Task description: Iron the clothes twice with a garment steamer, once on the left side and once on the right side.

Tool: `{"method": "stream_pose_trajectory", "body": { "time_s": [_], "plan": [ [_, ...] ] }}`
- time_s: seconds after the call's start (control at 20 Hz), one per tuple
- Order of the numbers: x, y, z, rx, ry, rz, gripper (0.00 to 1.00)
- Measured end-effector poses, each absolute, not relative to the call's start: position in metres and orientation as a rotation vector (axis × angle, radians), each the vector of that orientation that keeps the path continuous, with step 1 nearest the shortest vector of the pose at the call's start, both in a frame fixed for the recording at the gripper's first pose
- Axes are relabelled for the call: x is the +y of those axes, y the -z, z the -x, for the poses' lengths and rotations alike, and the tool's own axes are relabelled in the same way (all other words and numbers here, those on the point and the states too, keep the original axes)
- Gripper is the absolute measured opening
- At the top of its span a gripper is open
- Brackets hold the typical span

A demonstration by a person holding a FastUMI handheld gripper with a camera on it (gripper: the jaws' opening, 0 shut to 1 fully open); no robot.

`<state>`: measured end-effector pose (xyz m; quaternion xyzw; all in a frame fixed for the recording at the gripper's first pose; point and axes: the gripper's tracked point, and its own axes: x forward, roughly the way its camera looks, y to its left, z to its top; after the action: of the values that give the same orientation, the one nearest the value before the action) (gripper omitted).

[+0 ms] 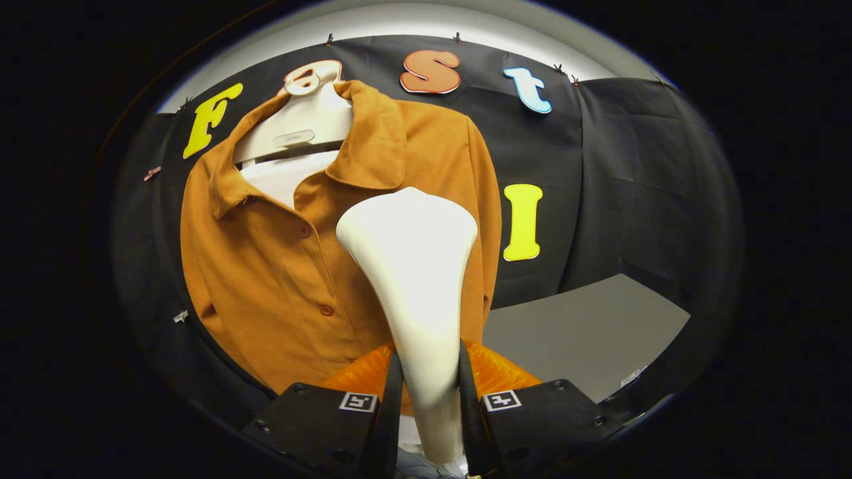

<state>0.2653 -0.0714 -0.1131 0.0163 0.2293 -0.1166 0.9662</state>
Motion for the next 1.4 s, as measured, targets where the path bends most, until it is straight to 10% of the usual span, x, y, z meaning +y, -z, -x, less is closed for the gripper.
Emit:
{"method": "stream_pose_trajectory", "body": {
  "time_s": [1.4],
  "plan": [
    [-0.082,0.267,-0.236,0.861,0.286,-0.071,0.43]
  ]
}}
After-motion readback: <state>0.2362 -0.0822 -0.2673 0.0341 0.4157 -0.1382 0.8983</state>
